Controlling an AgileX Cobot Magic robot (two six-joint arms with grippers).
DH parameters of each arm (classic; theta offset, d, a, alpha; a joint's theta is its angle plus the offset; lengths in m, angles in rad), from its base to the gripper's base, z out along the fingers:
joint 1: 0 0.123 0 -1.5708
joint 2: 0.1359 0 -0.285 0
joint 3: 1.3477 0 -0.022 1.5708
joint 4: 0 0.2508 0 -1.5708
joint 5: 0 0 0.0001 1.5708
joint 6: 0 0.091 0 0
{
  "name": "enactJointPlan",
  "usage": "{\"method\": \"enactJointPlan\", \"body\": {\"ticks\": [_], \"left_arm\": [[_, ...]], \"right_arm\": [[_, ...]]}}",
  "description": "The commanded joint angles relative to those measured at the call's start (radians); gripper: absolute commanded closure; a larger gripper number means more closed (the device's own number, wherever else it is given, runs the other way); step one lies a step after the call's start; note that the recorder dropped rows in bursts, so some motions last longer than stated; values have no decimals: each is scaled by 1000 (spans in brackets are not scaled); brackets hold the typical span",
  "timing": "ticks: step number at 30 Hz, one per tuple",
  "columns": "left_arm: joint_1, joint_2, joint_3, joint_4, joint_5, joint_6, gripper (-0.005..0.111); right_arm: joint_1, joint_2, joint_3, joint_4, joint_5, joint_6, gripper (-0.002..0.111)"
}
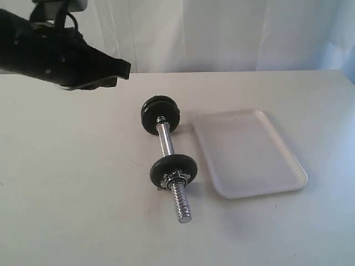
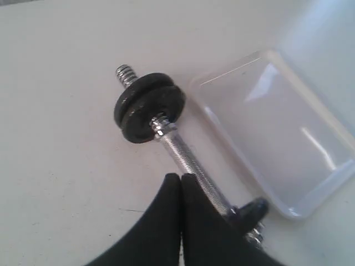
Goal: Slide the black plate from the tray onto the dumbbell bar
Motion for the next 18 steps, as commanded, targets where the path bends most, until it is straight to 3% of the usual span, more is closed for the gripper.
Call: {"method": "enactJointPlan", "body": {"ticks": [1, 12, 18], "left_arm": [[-66, -191, 162, 6, -59, -7, 107], [-73, -586, 541, 16, -63, -39, 107], [-73, -688, 615, 16, -6, -39, 107]], "right_arm": [[3, -6, 89, 28, -80, -37, 108], [3, -12, 165, 7, -93, -1, 108], [3, -12, 165, 7, -93, -1, 108]]}}
